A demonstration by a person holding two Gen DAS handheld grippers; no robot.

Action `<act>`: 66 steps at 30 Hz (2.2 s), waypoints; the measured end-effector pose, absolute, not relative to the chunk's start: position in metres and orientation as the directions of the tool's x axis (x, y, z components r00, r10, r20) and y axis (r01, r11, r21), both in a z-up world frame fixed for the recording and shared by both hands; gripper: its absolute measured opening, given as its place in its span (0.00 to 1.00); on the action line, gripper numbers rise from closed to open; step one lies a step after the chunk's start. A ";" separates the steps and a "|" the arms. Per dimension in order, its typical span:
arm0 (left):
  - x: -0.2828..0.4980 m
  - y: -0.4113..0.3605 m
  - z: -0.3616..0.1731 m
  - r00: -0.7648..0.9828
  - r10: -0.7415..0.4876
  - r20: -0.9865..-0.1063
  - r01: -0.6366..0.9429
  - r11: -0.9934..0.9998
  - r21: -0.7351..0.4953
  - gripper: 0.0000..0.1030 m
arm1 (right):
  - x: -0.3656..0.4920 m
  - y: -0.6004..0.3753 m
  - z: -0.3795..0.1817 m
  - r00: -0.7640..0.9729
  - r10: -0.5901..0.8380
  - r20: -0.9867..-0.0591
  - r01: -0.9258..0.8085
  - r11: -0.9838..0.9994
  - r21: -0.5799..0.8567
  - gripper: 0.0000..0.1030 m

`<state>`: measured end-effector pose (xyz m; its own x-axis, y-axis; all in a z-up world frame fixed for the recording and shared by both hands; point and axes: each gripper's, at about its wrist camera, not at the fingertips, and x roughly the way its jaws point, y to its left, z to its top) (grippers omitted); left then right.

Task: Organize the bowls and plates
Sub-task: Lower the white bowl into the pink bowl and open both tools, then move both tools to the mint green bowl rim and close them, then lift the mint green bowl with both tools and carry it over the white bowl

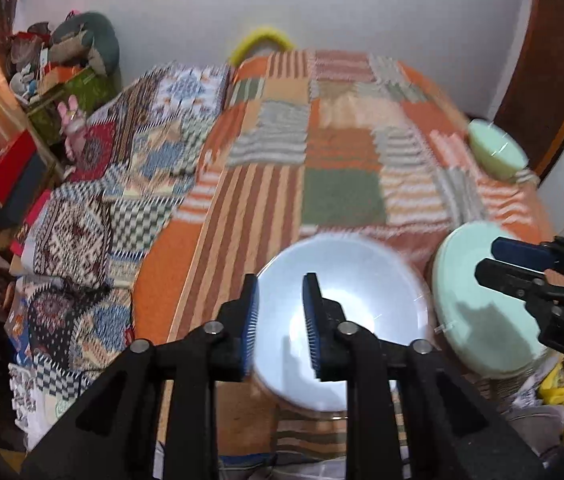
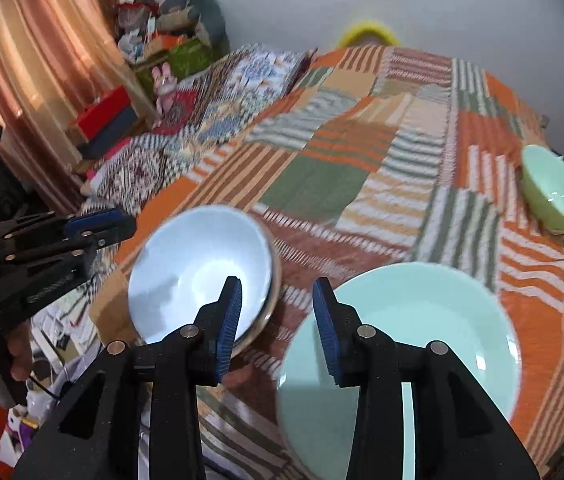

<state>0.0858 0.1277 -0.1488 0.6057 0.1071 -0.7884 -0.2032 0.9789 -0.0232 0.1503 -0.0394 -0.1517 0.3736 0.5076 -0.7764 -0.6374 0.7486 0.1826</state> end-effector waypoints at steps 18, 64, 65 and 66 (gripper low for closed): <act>0.150 0.001 -0.015 0.806 -0.124 -0.578 0.094 0.992 -0.081 0.54 | 0.192 -0.212 -0.051 0.722 0.390 -0.571 -0.372 0.915 0.155 0.39; 0.398 -0.075 -0.199 0.527 -0.235 -0.817 0.144 0.972 -0.187 0.58 | 0.367 -0.269 -0.195 0.481 0.364 -0.798 -0.251 0.929 0.272 0.21; 0.400 -0.077 -0.202 0.522 -0.232 -0.821 0.143 0.972 -0.184 0.58 | 0.367 -0.265 -0.196 0.478 0.366 -0.798 -0.260 0.927 0.269 0.21; 0.402 -0.078 -0.204 0.516 -0.230 -0.825 0.141 0.973 -0.183 0.58 | 0.362 -0.263 -0.197 0.471 0.378 -0.798 -0.275 0.922 0.274 0.21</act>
<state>0.4018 -0.0783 -0.2043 0.5155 -0.2300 -0.8254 0.1413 0.9729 -0.1828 0.3620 -0.2631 -0.1966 0.4705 0.3776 -0.7975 -0.2754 0.9215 0.2738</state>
